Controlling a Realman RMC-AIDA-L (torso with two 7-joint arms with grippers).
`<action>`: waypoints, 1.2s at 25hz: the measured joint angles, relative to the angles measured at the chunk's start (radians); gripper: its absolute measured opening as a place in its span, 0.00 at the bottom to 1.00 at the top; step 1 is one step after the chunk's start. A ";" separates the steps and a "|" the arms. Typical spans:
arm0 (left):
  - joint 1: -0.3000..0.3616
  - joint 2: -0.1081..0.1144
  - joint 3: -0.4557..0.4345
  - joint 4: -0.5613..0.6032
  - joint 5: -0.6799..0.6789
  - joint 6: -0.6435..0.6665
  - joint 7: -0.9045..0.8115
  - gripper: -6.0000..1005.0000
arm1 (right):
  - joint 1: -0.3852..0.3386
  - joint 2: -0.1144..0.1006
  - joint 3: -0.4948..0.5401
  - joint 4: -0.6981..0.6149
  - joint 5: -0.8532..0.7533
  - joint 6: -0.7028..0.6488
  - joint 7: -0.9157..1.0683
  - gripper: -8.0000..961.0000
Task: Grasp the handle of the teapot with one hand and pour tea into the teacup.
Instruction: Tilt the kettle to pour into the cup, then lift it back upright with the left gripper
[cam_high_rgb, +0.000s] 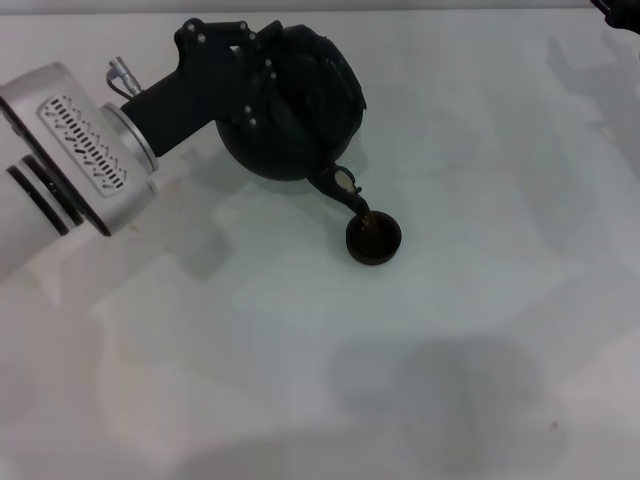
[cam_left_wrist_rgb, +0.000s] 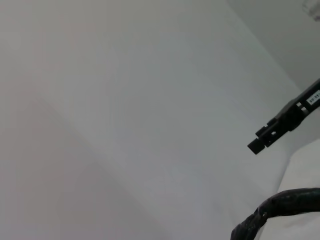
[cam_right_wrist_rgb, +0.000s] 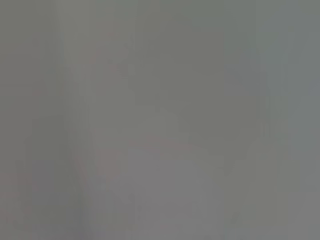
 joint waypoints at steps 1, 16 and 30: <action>-0.001 0.000 0.000 0.000 0.001 0.000 0.000 0.10 | 0.000 0.000 0.000 0.000 0.000 0.000 0.000 0.89; -0.004 0.000 0.000 0.001 0.001 0.000 0.003 0.10 | -0.001 0.000 0.000 0.008 0.011 0.000 0.001 0.89; 0.028 -0.002 -0.010 0.028 -0.010 0.002 -0.066 0.10 | -0.006 -0.001 0.000 -0.001 0.011 -0.002 0.001 0.89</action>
